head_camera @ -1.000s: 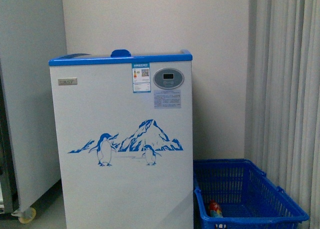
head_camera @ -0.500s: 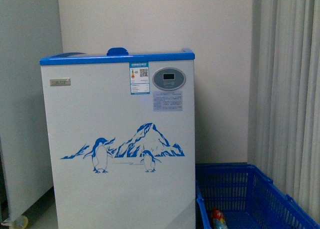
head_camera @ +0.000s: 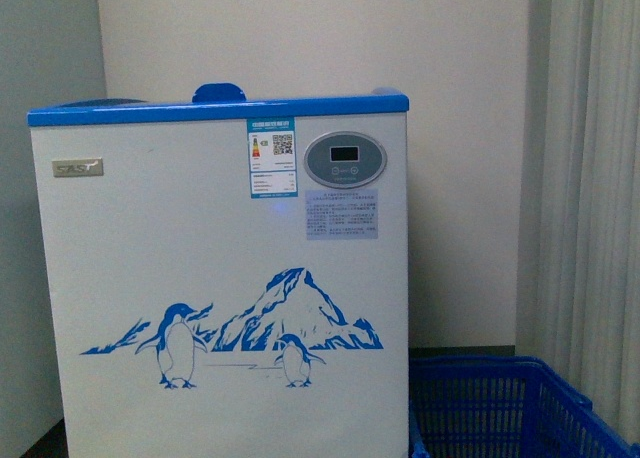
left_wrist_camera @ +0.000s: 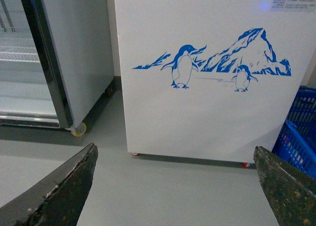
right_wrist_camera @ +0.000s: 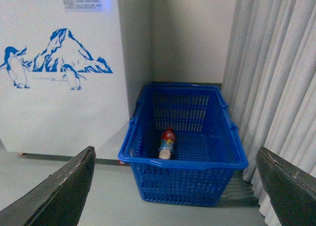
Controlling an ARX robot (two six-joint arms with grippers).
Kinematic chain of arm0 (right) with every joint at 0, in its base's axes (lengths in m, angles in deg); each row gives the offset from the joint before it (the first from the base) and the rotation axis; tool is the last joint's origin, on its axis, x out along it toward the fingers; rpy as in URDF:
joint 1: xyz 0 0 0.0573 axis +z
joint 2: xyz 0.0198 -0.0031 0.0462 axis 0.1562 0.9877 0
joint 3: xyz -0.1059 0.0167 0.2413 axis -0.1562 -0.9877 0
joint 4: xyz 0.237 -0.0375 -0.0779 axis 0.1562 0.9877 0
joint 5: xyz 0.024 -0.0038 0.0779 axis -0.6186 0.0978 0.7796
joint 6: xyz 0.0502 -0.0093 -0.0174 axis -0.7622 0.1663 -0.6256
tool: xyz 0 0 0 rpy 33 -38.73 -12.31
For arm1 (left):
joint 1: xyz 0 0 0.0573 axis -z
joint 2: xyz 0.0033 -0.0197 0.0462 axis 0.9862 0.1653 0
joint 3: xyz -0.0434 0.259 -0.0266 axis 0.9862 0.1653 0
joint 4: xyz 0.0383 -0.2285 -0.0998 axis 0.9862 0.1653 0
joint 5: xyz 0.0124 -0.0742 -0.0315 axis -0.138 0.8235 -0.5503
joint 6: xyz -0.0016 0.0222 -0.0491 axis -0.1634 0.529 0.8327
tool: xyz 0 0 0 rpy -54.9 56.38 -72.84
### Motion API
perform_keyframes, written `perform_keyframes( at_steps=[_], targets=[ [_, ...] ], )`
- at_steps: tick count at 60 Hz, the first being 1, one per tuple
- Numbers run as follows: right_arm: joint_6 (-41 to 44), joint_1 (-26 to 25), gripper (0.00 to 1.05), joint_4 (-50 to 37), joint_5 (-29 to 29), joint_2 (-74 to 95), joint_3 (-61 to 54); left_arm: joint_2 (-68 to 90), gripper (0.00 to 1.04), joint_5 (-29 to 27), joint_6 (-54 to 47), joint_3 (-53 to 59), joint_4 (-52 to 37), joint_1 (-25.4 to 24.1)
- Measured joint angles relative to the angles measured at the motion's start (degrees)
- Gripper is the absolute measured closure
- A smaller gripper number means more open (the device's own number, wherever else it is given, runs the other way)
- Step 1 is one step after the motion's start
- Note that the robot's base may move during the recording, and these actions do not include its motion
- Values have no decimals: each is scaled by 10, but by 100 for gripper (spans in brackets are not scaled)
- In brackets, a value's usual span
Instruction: Put drink in fridge
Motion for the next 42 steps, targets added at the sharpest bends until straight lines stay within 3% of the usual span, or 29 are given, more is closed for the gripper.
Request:
perform_keyframes(
  at_steps=[42],
  targets=[
    [0,0,7,0,0,0,0,0,8,0,0,0,0,0]
  ],
)
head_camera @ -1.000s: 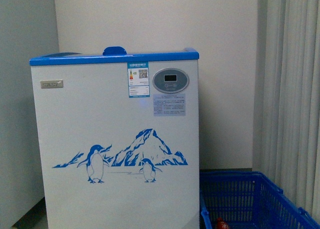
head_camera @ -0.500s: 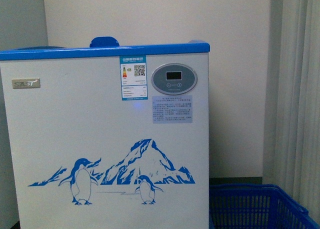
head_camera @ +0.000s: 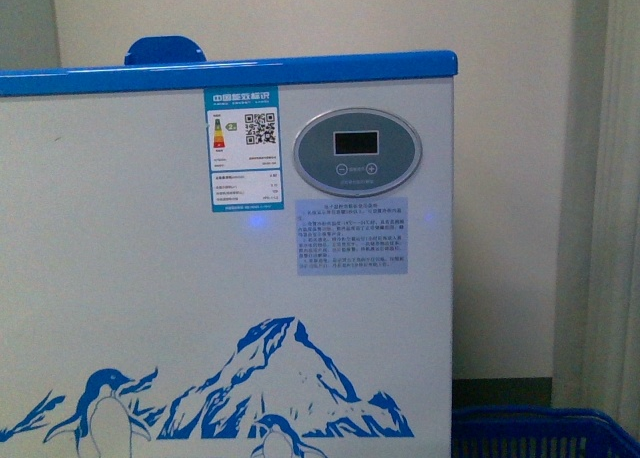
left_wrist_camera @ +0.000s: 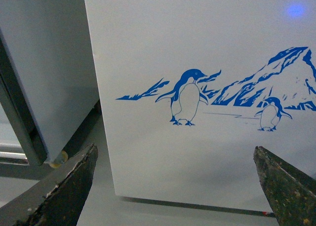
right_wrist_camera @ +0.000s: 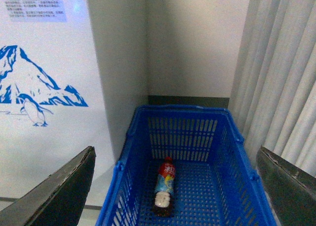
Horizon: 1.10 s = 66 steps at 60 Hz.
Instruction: Put drink in fridge
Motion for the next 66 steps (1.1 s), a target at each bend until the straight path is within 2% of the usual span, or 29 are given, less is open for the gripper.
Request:
perform_keyframes(
  at_steps=[48,49,51,53,55,59,66],
  targets=[
    [0,0,7,0,0,0,0,1,8,0,0,0,0,0],
    [-3,1,7,3,-7,3,1,1,8,0,0,0,0,0],
    [-28,9,7,63,-57,34,22,1,8,0,0,0,0,0],
    [-62,-5,7,116,-79,92,51,1,8,0,0,0,0,0],
    [-72,-36,7,120,-73,158,65,1,8,0,0,0,0,0],
    [-68,-95,7,64,-43,272,74,1,8,0,0,0,0,0],
    [-40,-178,7,-101,53,509,100,1,8,0,0,0,0,0]
  ],
)
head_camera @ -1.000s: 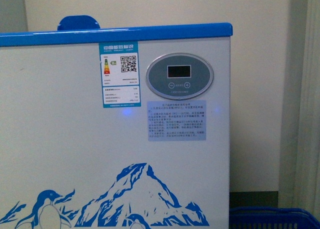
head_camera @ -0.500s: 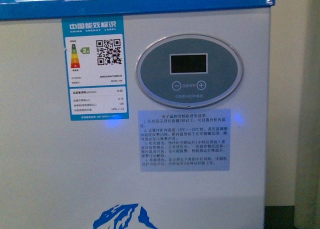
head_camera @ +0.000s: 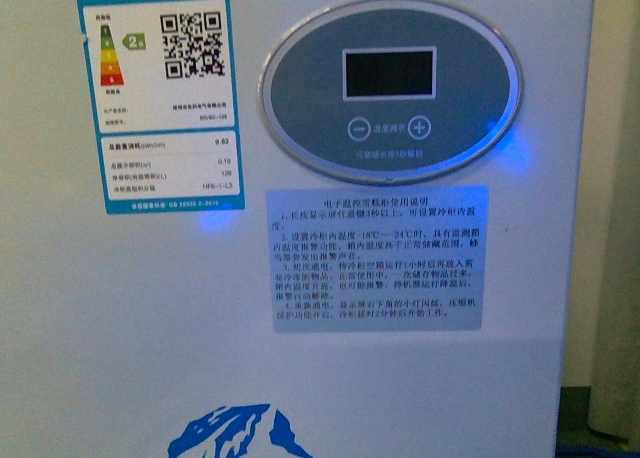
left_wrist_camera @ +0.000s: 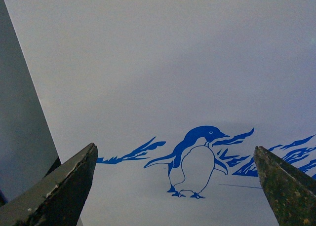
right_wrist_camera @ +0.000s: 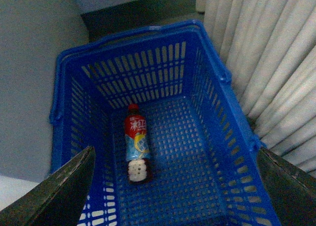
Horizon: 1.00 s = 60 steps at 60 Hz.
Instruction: Put drink in fridge
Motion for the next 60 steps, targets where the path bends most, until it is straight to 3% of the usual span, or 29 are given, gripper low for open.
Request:
perform_keyframes(
  at_steps=[9,13,23,40,60],
  targets=[
    [13,-18,7,-164,37,297,47,0,8,0,0,0,0,0],
    [19,-7,7,-250,30,438,64,0,8,0,0,0,0,0],
    [14,35,7,-359,24,698,144,0,8,0,0,0,0,0],
    [-10,99,7,-333,-9,989,355,0,8,0,0,0,0,0],
    [-38,144,7,-250,-16,1119,549,0,8,0,0,0,0,0]
  ],
)
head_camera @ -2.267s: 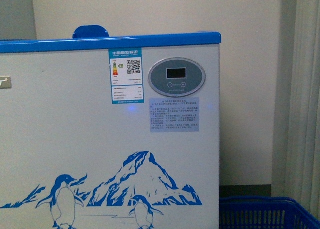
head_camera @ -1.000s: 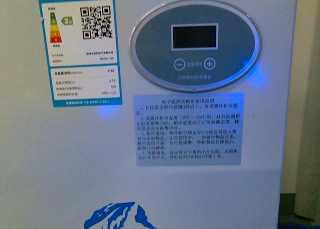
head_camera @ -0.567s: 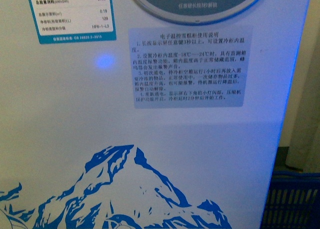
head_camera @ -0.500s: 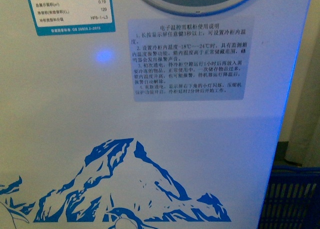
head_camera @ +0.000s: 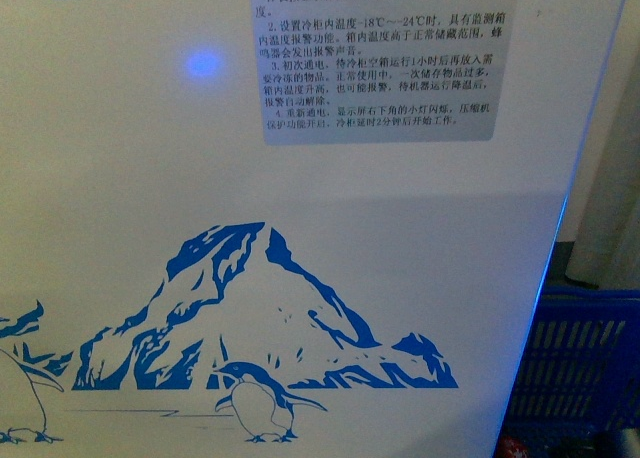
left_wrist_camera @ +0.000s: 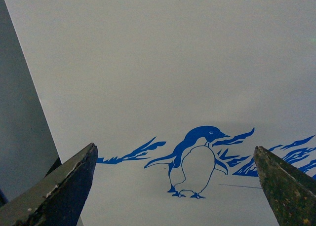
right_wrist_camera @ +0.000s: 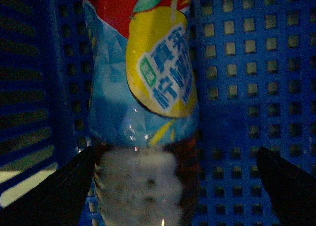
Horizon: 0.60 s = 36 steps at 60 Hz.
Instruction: Put drink in fridge
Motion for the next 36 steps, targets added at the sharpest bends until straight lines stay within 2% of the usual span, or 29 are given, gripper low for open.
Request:
perform_keyframes(
  at_steps=[21,36],
  targets=[
    [-2,24,7,82,-31,63,128,0,8,0,0,0,0,0],
    [3,30,7,113,-47,87,166,0,8,0,0,0,0,0]
  ],
)
